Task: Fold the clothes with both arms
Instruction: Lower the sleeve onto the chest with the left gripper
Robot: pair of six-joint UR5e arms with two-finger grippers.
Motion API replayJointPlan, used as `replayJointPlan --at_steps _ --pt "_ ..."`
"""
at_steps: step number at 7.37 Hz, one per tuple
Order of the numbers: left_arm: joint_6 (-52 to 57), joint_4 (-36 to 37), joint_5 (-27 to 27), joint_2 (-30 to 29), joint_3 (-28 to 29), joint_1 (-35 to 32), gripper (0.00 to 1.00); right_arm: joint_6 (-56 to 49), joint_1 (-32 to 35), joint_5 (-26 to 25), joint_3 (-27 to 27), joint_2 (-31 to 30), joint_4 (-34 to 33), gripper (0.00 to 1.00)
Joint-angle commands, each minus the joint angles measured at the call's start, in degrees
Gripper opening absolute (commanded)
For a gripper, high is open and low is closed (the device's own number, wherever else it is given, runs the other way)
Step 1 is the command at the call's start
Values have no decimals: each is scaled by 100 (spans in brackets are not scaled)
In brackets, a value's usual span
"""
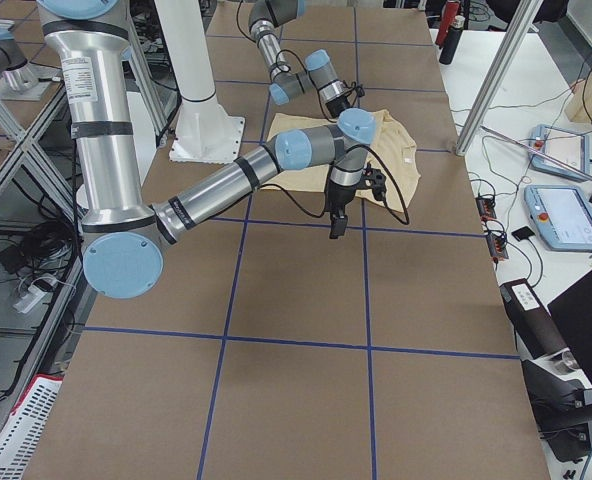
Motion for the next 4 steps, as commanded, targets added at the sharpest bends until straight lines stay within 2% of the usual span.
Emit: replayJointPlan --at_steps 1,2,4 --pt "35 149 0 39 297 -2 85 10 -17 39 -9 77 -2 100" --pt "53 542 0 13 299 -2 78 10 -17 39 -9 78 -2 100" --pt "44 1394 -26 -214 203 -2 71 1 -17 39 -35 78 -2 100"
